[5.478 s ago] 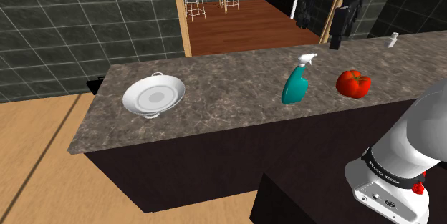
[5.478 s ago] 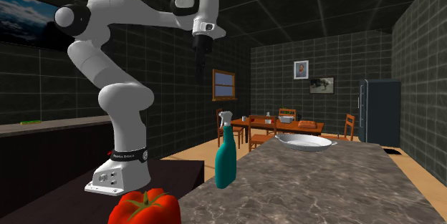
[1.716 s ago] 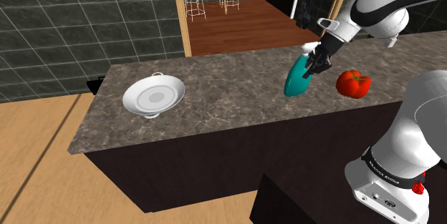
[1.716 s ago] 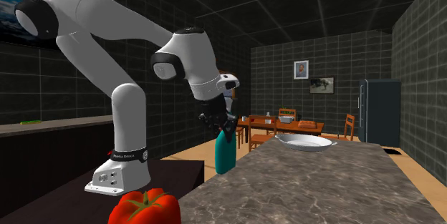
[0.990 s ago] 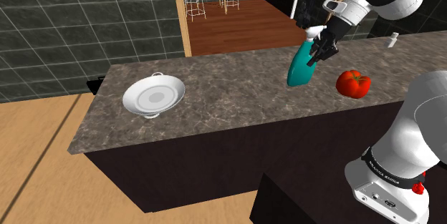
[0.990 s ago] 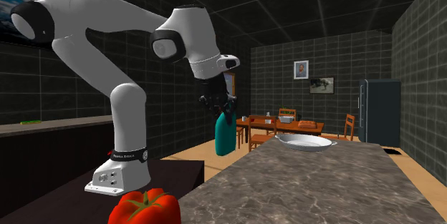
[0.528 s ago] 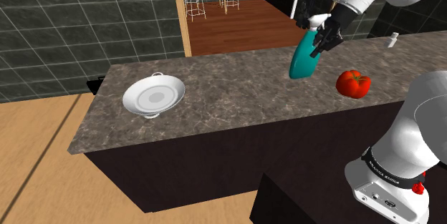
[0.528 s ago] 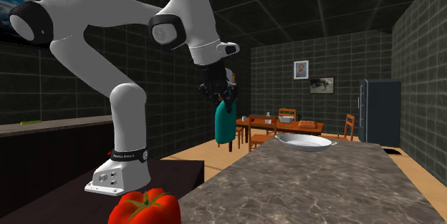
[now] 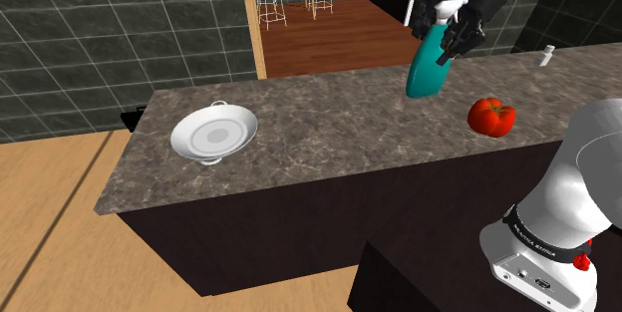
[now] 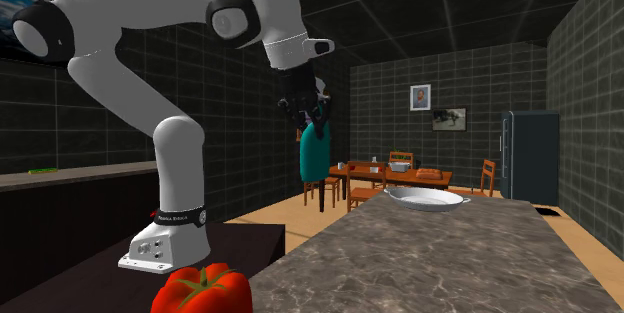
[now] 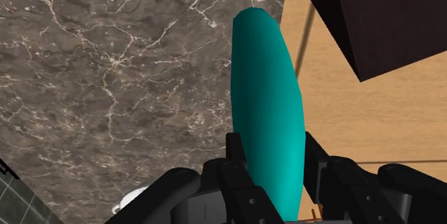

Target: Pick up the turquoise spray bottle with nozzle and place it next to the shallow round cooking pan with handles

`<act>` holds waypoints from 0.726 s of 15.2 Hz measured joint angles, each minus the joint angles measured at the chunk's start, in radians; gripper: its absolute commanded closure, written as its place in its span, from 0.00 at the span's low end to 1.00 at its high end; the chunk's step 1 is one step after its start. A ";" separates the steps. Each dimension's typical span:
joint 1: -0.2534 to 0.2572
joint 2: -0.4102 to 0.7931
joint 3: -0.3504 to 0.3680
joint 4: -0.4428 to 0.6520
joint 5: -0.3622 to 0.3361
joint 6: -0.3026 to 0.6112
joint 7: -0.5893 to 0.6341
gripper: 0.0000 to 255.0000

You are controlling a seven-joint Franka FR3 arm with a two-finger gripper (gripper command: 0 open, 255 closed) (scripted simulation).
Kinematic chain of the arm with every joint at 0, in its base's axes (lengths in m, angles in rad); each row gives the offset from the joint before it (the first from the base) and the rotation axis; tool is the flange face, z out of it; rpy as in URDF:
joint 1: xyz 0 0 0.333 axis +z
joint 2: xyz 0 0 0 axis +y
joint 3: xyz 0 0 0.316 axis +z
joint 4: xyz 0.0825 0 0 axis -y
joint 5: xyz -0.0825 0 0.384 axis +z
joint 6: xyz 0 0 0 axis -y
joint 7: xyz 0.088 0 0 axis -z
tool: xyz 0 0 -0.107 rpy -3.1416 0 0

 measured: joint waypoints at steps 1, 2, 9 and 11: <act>0.001 -0.001 0.005 0.011 0.003 -0.011 0.004 1.00; 0.002 -0.002 0.011 0.023 0.005 -0.023 0.009 1.00; 0.008 -0.009 0.050 0.101 0.023 -0.106 0.038 1.00; 0.013 -0.006 0.060 0.129 0.029 -0.130 0.047 1.00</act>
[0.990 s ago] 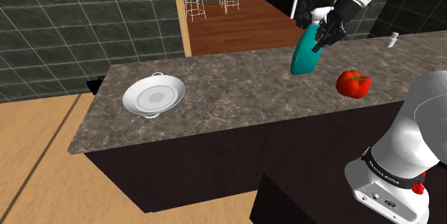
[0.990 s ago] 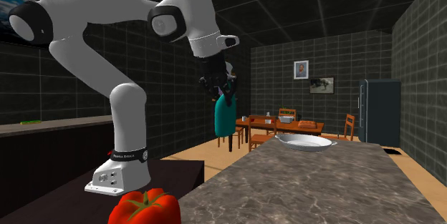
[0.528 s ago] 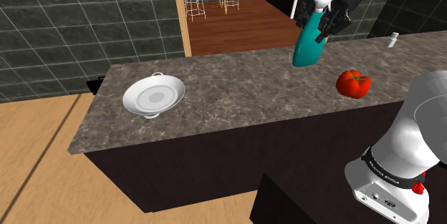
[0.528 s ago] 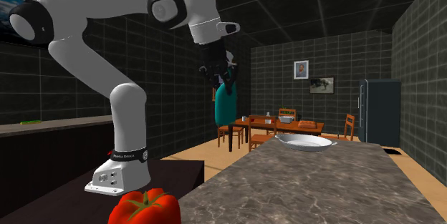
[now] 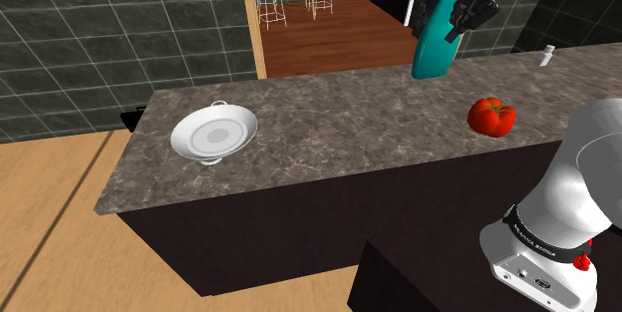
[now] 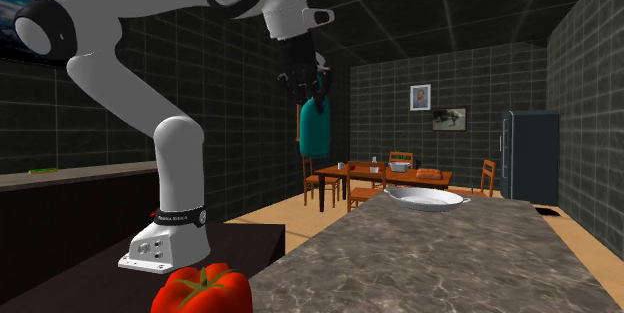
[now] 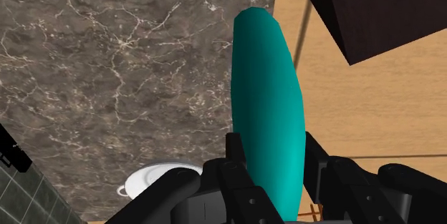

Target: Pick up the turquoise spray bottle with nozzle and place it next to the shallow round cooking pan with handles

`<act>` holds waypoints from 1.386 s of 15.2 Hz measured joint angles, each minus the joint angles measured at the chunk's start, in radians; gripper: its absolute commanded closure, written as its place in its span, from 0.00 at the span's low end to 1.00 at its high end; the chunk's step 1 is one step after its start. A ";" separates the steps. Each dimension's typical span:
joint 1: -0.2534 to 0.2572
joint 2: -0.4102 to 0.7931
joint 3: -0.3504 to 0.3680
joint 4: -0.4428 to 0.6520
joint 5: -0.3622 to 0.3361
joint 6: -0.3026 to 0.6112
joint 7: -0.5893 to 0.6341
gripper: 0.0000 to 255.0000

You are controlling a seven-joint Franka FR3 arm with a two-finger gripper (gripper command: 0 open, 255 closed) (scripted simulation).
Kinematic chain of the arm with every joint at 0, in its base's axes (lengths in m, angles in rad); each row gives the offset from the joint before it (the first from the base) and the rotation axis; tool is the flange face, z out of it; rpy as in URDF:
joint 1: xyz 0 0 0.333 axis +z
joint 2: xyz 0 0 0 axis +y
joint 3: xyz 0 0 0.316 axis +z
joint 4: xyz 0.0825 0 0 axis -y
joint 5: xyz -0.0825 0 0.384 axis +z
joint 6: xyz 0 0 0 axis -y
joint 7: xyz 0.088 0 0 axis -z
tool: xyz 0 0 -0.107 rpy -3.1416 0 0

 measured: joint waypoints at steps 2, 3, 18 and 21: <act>0.007 0.006 0.006 0.028 0.006 -0.021 0.006 1.00; 0.008 0.006 0.011 0.042 0.009 -0.034 0.011 1.00; 0.108 0.140 0.003 0.202 0.070 -0.048 0.037 1.00; 0.175 0.232 -0.034 0.221 0.108 0.028 0.026 1.00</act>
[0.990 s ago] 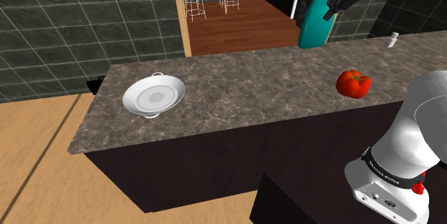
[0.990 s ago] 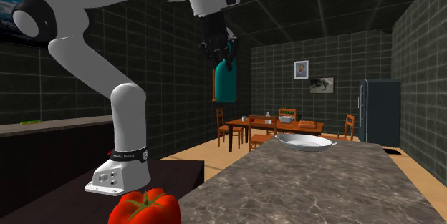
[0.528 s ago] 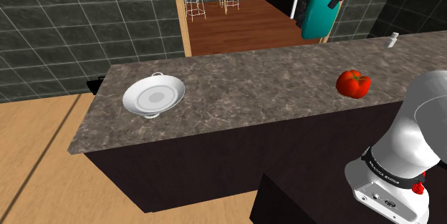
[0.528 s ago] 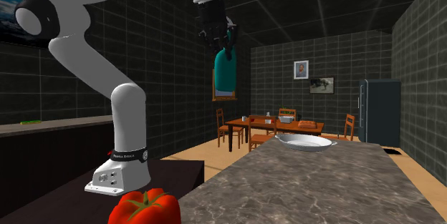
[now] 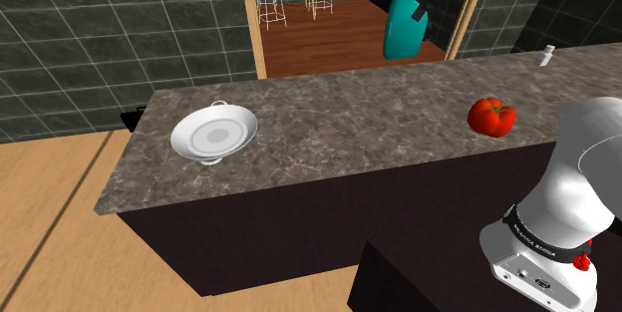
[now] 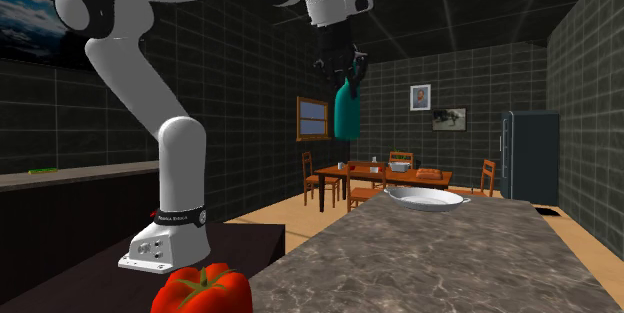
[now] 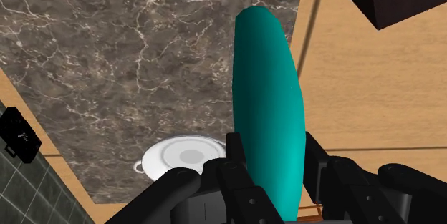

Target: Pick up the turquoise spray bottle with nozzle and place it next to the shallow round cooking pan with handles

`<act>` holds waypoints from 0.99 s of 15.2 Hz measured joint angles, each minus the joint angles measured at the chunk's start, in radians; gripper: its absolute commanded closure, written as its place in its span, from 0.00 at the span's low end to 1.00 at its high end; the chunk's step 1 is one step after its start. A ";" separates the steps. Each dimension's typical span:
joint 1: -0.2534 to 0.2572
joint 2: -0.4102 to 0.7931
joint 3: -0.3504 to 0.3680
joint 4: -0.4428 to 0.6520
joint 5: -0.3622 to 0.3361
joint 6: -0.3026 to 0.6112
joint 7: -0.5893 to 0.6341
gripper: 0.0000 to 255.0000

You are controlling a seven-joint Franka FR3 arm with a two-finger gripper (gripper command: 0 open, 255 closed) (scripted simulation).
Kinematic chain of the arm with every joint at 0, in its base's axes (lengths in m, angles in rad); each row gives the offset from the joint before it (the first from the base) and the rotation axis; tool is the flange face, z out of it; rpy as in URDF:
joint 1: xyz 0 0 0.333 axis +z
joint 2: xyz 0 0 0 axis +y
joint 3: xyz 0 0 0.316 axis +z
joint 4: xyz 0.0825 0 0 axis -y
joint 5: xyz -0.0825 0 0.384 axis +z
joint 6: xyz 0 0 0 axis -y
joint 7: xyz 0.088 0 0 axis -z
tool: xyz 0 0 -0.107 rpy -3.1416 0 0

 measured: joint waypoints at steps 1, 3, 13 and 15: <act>0.021 0.030 -0.017 0.004 0.013 0.024 -0.009 1.00; 0.072 0.101 -0.053 0.031 0.049 0.067 -0.025 1.00; 0.333 0.570 -0.325 0.238 0.422 0.134 -0.230 1.00; 0.325 0.720 -0.351 0.305 0.565 0.098 -0.299 1.00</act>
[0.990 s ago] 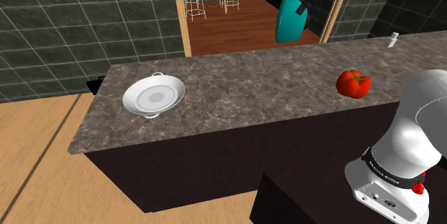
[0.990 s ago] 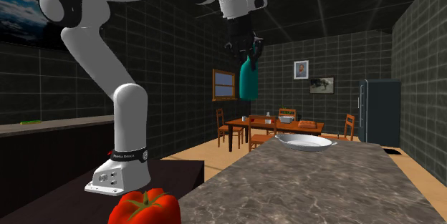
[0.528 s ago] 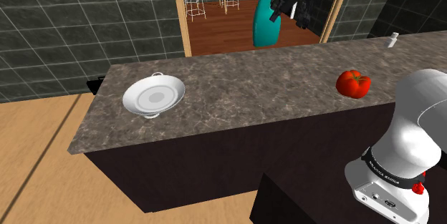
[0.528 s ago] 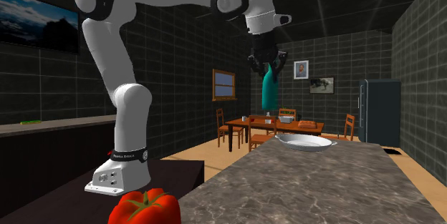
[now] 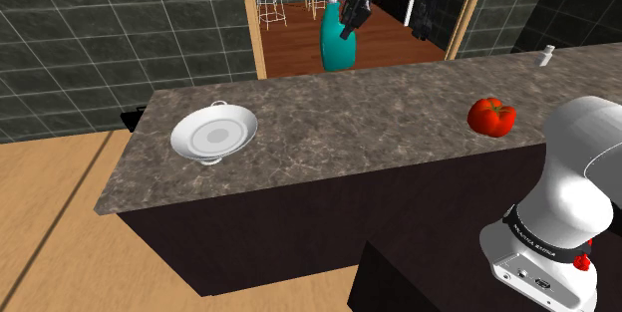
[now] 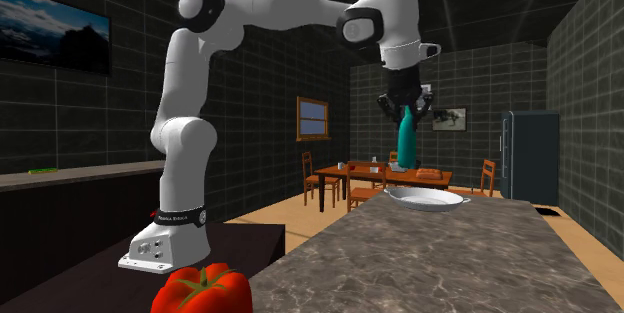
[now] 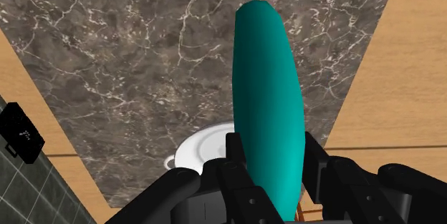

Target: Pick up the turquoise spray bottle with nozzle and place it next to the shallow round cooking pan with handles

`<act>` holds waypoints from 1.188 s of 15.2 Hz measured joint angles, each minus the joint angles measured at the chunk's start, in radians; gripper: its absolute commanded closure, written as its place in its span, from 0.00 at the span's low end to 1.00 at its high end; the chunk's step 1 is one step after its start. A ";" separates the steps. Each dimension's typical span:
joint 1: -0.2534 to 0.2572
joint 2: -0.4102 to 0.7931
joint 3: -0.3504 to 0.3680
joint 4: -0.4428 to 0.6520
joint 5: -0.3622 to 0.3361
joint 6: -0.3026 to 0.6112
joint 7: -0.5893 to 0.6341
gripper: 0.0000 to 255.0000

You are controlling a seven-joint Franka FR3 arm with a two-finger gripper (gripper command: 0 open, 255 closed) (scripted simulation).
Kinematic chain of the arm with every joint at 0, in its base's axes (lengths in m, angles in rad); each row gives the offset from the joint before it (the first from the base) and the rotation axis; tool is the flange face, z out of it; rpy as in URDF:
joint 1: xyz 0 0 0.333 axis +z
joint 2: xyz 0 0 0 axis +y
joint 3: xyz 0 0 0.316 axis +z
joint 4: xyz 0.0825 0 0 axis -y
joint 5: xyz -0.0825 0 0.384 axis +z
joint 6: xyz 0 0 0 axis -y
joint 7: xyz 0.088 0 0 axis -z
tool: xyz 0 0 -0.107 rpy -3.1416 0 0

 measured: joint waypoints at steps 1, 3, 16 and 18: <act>-0.029 0.071 0.004 0.036 0.065 -0.023 -0.035 1.00; -0.100 0.195 0.042 0.120 0.173 -0.066 -0.071 1.00; -0.499 0.761 0.297 0.796 0.475 -0.196 0.047 1.00; -0.571 0.854 0.327 0.964 0.495 -0.222 0.105 1.00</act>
